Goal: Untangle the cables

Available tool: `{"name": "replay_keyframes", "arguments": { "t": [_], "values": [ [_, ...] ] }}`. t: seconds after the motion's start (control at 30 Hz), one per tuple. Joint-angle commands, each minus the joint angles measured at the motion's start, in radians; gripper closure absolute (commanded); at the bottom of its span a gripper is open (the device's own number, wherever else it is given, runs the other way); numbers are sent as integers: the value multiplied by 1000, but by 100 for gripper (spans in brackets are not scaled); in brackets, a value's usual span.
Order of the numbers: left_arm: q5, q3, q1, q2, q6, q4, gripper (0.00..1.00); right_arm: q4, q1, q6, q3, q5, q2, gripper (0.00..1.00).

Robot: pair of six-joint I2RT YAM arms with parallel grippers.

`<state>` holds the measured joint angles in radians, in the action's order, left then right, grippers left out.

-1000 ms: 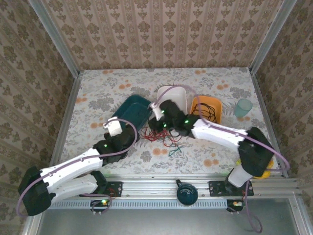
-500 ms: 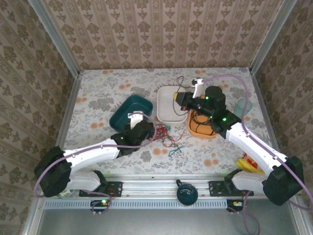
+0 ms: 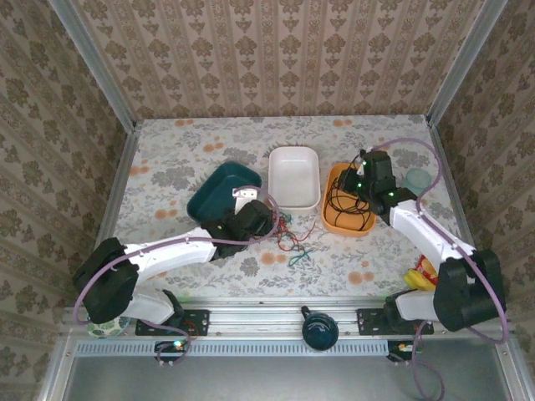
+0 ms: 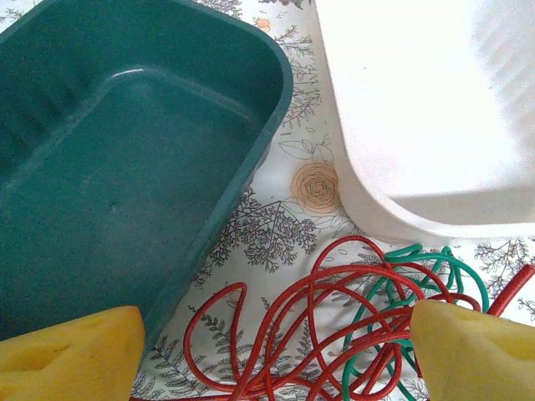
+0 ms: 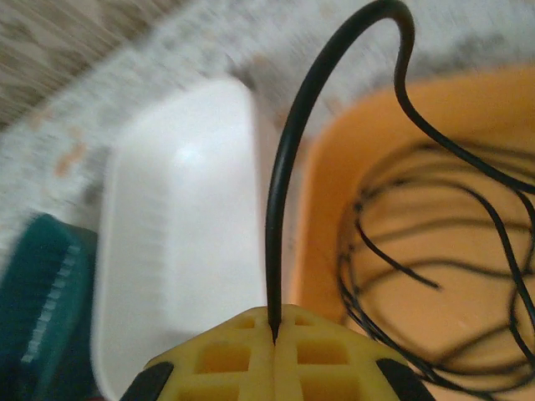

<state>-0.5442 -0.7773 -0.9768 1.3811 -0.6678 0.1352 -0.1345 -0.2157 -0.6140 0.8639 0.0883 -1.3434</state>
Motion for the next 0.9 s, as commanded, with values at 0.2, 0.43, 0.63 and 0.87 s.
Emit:
{"name": "replay_keyframes", "arguments": {
  "t": [0.2, 0.43, 0.63, 0.87],
  "values": [
    [4, -20, -7, -7, 19, 27, 16, -153, -1, -30, 15, -121, -97, 53],
    [24, -21, -7, 7, 32, 1, 16, -163, -59, 59, 14, -222, 53, 46],
    [54, -33, -7, 28, 58, -29, 16, -180, -258, 193, -29, -51, 106, 46],
    [67, -41, -9, 39, 75, -42, 16, -249, -437, 261, -76, 88, 64, 46]
  ]
}}
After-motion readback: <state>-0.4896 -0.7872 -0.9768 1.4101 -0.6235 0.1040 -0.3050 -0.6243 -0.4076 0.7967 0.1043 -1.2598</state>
